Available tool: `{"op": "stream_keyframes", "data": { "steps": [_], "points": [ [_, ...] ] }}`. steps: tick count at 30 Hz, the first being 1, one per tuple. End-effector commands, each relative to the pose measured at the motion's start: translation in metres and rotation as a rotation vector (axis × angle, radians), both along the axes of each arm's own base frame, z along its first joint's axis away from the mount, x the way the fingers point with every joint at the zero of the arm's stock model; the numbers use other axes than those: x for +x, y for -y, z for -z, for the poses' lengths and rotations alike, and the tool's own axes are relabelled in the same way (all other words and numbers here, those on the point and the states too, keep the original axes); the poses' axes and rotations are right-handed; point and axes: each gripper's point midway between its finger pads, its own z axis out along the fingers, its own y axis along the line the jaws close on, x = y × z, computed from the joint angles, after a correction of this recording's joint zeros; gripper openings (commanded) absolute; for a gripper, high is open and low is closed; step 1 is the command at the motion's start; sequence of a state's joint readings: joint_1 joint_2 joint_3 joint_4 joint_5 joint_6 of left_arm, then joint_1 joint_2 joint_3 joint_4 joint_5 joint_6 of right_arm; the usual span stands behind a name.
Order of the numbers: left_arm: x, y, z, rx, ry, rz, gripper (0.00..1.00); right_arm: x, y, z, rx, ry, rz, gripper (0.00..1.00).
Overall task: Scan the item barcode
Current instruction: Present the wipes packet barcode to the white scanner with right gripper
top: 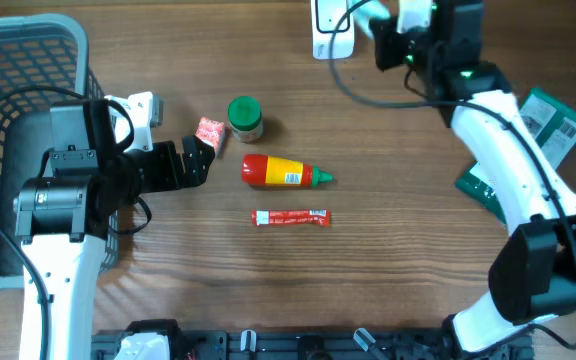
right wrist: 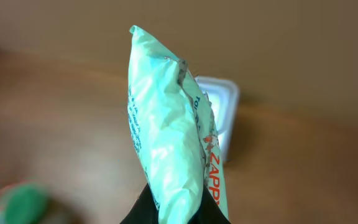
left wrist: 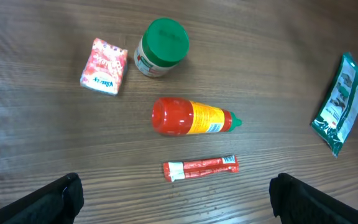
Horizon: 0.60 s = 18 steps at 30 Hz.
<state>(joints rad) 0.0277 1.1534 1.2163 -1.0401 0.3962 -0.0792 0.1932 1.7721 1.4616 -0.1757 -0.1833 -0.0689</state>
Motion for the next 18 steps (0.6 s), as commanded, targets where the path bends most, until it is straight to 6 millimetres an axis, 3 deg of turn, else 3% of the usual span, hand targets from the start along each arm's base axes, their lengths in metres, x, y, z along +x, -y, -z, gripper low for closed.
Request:
{"op": "stream_keyframes", "data": {
  "steps": [1,5,7,10,18],
  "points": [
    [0.001,-0.002,-0.003,0.017,0.019,0.011,1.0,0.026,0.02,0.02,-0.451,0.124,0.094,0.04],
    [0.001,-0.002,-0.003,0.017,0.019,0.011,1.0,0.043,0.009,0.06,-0.604,0.138,0.037,0.04],
    [0.001,-0.002,-0.003,0.017,0.019,0.011,1.0,0.052,0.014,0.077,-0.658,0.14,0.08,0.04],
    [0.001,-0.002,-0.003,0.017,0.019,0.011,1.0,0.063,0.022,0.085,-0.708,0.166,0.171,0.04],
    [0.001,-0.002,-0.003,0.017,0.019,0.011,1.0,0.066,-0.001,0.116,-0.762,0.171,0.105,0.04]
  ]
}}
